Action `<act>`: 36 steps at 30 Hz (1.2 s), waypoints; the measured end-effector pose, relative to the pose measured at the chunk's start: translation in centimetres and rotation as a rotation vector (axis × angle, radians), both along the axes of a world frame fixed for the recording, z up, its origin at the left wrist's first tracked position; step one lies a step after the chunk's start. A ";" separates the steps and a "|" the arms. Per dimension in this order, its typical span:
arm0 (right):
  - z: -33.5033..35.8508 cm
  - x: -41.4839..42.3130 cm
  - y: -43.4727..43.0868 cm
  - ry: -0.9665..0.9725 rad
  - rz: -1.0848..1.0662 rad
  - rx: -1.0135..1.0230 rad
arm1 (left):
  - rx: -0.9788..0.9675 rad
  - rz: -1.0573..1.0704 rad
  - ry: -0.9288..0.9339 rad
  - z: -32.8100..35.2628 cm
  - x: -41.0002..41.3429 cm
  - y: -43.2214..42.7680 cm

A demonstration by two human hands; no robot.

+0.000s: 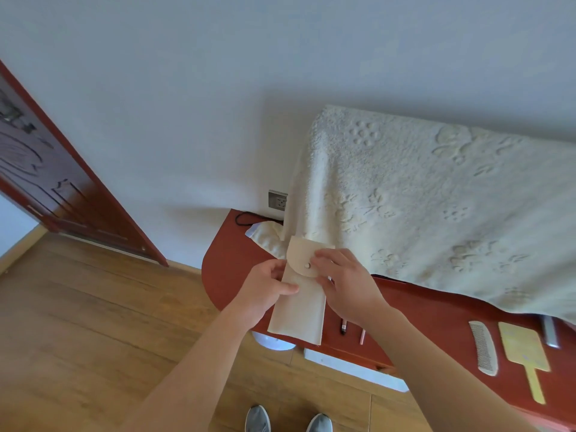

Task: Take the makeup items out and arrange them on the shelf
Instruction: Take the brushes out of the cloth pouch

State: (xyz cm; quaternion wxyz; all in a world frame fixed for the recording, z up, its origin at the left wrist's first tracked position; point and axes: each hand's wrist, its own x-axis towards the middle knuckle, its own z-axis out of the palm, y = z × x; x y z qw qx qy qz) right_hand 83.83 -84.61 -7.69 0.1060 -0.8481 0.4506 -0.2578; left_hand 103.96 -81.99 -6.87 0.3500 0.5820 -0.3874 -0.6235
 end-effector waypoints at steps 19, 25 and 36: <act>4.2 -1.3 0.8 -0.205 -0.053 -0.117 | -0.048 0.008 0.064 4.0 -2.1 1.9; 5.4 -1.0 0.5 -0.254 -0.064 -0.090 | -0.059 0.006 0.064 4.4 -1.9 1.6; 9.6 -1.3 -2.4 -0.341 -0.196 -0.084 | -0.067 -0.076 -0.006 4.0 -1.0 2.2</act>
